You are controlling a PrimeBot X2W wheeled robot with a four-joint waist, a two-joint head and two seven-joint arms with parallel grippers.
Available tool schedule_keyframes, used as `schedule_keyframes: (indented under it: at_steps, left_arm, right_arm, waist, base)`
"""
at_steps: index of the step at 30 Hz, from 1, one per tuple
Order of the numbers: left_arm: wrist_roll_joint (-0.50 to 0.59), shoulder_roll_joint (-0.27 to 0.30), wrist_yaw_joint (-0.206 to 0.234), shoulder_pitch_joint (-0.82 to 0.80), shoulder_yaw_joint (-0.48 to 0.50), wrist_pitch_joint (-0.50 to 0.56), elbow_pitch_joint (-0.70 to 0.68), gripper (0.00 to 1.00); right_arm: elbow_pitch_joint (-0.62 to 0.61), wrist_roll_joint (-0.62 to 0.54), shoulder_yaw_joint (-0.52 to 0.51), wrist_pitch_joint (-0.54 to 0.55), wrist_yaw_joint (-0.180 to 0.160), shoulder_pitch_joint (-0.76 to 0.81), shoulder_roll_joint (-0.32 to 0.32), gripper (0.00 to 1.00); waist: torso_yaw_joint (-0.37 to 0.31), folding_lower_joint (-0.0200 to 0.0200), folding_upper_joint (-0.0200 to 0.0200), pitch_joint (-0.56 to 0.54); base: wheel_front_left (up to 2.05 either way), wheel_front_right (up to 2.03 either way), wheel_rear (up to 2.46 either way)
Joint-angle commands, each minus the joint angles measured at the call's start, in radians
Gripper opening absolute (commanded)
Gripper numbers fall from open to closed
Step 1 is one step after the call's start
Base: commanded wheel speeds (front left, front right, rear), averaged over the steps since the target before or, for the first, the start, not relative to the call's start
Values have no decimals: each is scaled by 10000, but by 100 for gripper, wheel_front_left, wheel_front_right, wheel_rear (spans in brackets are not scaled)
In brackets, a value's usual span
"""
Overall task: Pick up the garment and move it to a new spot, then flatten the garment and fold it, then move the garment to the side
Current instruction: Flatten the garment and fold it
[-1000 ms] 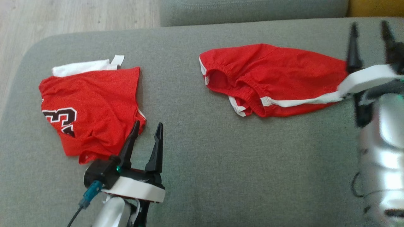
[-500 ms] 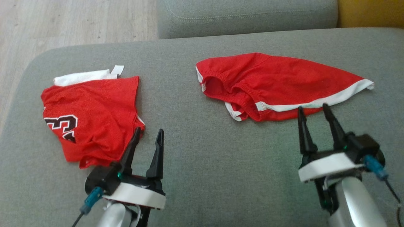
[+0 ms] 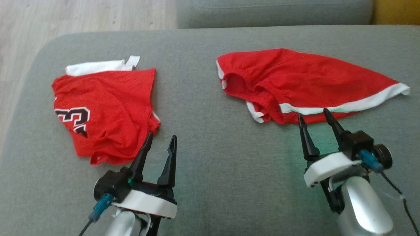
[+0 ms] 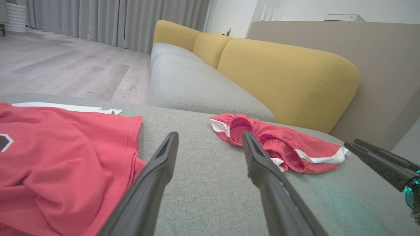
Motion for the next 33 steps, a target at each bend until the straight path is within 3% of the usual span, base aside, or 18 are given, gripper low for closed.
schedule_keyframes:
  at_steps: [1, 16, 24, 25, 26, 33]
  left_arm:
    - [0, 7, -58, -453, 285, -93, -237, 100]
    - [-107, -12, -59, -773, 168, -93, -195, 100]
    - [-142, -45, -59, -876, 113, -93, -231, 100]
    - [-149, -49, -59, -885, 108, -93, -221, 100]
    - [-157, -52, -59, -895, 109, -93, -211, 100]
    - [-152, -59, -59, -787, 239, -93, -118, 100]
  right_arm:
    - [-170, -117, 173, 52, -7, -491, -11, 100]
    - [2483, -1564, -417, 1064, -7, -2142, -11, 100]
    - [3488, -1869, -493, 1034, -7, -2673, -11, 100]
    - [3600, -1848, -506, 989, -7, -2727, -11, 56]
    - [3684, -1797, -516, 898, -7, -2777, -11, 0]
    - [3909, -963, -343, 77, -7, -2754, -11, 0]
  waist:
    - [151, 0, 0, 144]
    - [836, 0, 0, 623]
    - [952, 0, 0, 813]
    - [961, 0, 0, 817]
    - [964, 0, 0, 815]
    - [741, 0, 0, 425]
  base:
    - [0, 0, 0]
    - [0, 0, 0]
    - [0, 0, 0]
    - [0, 0, 0]
    - [0, 0, 0]
    - [0, 0, 0]
